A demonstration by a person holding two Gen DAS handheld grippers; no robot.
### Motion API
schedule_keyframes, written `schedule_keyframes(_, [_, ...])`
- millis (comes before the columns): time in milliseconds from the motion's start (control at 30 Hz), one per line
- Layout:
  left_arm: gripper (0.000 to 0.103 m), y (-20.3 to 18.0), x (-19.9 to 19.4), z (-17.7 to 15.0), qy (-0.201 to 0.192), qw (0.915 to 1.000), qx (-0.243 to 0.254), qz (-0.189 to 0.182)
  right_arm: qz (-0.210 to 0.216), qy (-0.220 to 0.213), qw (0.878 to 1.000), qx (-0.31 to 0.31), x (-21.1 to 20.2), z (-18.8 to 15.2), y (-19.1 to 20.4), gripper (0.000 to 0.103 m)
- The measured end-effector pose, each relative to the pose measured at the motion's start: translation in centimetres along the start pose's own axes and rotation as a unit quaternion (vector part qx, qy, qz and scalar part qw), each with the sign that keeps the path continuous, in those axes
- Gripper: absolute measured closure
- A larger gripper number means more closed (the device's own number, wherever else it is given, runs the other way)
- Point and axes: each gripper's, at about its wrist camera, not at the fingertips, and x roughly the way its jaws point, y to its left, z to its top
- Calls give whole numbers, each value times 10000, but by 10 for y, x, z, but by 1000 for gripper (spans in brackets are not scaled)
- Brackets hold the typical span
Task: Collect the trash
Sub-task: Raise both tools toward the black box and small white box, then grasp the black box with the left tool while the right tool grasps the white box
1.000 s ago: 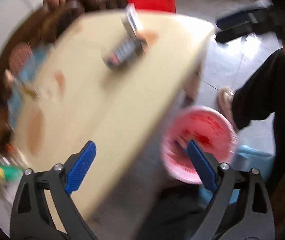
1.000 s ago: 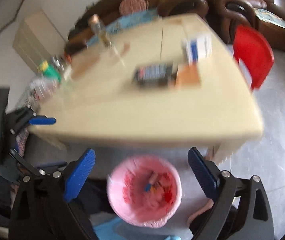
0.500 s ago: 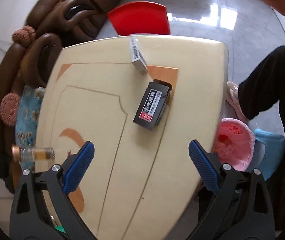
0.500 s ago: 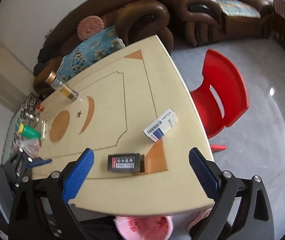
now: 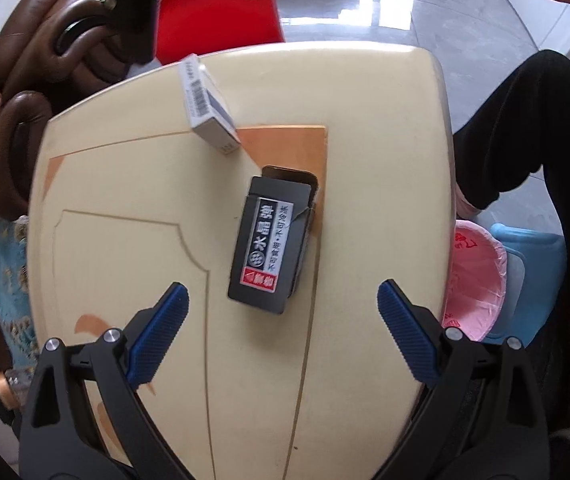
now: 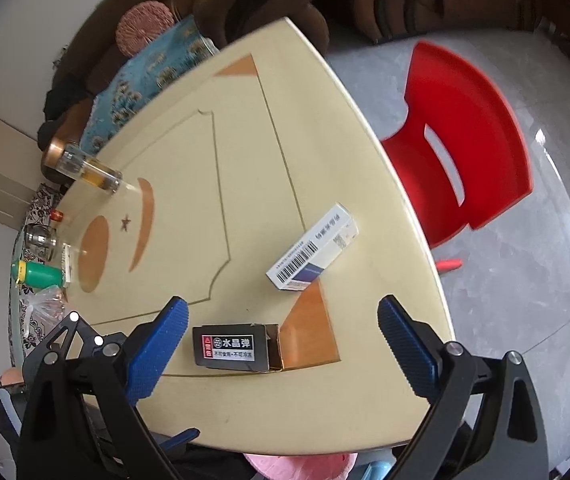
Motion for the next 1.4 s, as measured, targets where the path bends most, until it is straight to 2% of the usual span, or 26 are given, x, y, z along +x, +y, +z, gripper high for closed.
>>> schedule_keyframes(133, [10, 9, 17, 5, 20, 9991, -30, -428, -82, 129, 9999, 50, 19, 8, -1, 10])
schedule_keyframes(467, [10, 21, 55, 14, 172, 9967, -45, -791, -16, 491, 9973, 541, 62, 31, -11, 10])
schedule_keyframes(667, [10, 24, 74, 18, 288, 9959, -69, -850, -27, 742, 9945, 735, 94, 32, -19, 10])
schedule_keyframes(733, [10, 23, 79, 18, 315, 9958, -59, -862, -27, 774, 9934, 847, 102, 32, -24, 14])
schedule_keyframes(800, [10, 23, 85, 17, 376, 9956, -75, -851, -1, 857, 9919, 937, 111, 32, -27, 23])
schedule_keyframes(900, [9, 22, 90, 16, 385, 9956, -131, -847, -50, 924, 9917, 895, 120, 33, -28, 24])
schedule_keyframes(1267, [9, 25, 91, 17, 270, 9954, -316, -867, -213, 884, 9923, 847, 120, 38, -23, 24])
schedule_keyframes(1333, [9, 25, 90, 16, 260, 9955, -311, -862, -322, 881, 9924, 798, 121, 39, -22, 28])
schedule_keyframes(1400, [9, 25, 90, 14, 252, 9953, -308, -881, -437, 891, 9922, 753, 122, 41, -19, 35])
